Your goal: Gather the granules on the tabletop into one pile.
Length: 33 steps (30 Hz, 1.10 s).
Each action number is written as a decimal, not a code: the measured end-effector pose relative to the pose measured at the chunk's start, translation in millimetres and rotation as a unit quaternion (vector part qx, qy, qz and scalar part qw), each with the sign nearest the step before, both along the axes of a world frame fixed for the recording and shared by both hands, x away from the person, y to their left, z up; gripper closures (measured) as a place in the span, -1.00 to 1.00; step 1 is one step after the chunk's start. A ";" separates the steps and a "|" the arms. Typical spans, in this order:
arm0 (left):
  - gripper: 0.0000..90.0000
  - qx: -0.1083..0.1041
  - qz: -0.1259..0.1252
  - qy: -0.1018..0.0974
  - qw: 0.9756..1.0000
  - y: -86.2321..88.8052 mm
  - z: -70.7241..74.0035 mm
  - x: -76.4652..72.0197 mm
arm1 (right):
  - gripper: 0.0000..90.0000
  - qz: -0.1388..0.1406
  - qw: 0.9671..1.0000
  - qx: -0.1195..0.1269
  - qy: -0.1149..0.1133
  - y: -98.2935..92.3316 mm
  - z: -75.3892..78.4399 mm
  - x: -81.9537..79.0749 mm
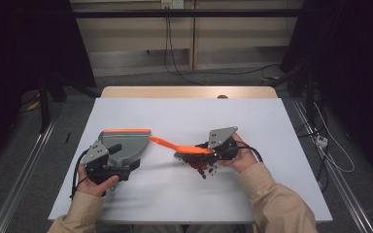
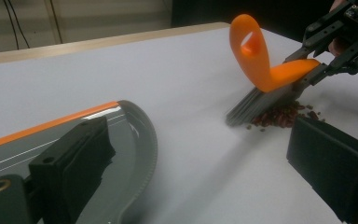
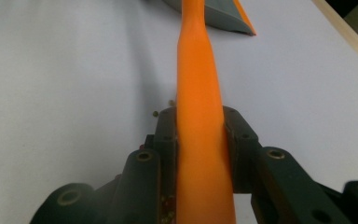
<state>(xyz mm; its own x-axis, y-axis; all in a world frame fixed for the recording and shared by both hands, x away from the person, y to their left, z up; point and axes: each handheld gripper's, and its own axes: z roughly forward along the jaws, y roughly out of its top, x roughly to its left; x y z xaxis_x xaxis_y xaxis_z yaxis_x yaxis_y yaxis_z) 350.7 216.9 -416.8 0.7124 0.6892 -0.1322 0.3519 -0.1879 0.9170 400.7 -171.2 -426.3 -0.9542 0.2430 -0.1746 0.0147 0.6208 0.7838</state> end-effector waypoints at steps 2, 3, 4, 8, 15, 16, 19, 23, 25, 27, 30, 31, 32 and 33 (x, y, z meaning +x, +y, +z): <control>-0.86 0.000 0.000 0.000 1.000 -0.1 0.1 0.0 | 0.58 -0.007 1.000 0.004 -0.002 -0.3 0.4 0.3; -0.86 0.000 0.000 -0.001 1.000 -0.2 0.1 0.1 | 0.58 -0.016 1.000 0.011 -0.001 -1.2 0.8 0.8; -0.86 0.001 0.000 0.000 1.000 -0.2 0.2 -0.1 | 0.58 -0.018 1.000 0.022 0.003 -3.0 1.1 2.3; -0.86 0.000 -0.001 0.000 1.000 -0.3 -0.1 0.1 | 0.58 -0.046 0.998 0.043 0.012 -8.6 2.7 3.4; -0.86 -0.002 -0.004 0.002 1.000 -0.4 -0.4 0.5 | 0.58 -0.169 0.981 0.084 0.037 -21.5 8.8 -5.0; -0.86 -0.003 -0.004 0.002 1.000 -0.4 -0.4 0.5 | 0.58 -0.192 0.977 0.082 0.039 -23.5 9.9 -7.7; -0.86 -0.003 -0.009 0.002 1.000 -0.4 -0.5 0.6 | 0.58 -0.254 0.960 0.104 0.058 -30.8 8.0 -18.8; -0.86 -0.003 -0.012 0.002 1.000 -1.5 -0.6 0.8 | 0.58 -0.330 0.935 0.115 0.054 -36.4 1.8 -35.0; -0.86 -0.002 -0.015 0.000 1.000 -2.2 -0.8 0.7 | 0.58 -0.359 0.923 0.126 0.064 -37.4 -2.1 -40.8; -0.86 -0.002 -0.016 0.001 1.000 -2.8 -0.5 0.1 | 0.58 -0.374 0.918 0.120 0.060 -35.7 -6.4 -45.7; -0.86 -0.002 -0.016 -0.002 1.000 -2.6 0.2 0.0 | 0.58 -0.396 0.909 0.122 0.050 -28.9 -7.8 -52.2; -0.86 -0.002 -0.016 -0.002 1.000 -2.5 0.5 -0.1 | 0.58 -0.404 0.905 0.120 0.050 -25.4 -7.7 -54.1; -0.86 -0.002 -0.016 -0.003 1.000 -2.3 0.9 -0.4 | 0.58 -0.406 0.904 0.122 0.052 -22.7 -8.1 -55.1; -0.86 -0.004 -0.015 -0.003 1.000 -2.2 1.0 -0.6 | 0.58 -0.409 0.903 0.126 0.050 -17.5 -9.2 -57.0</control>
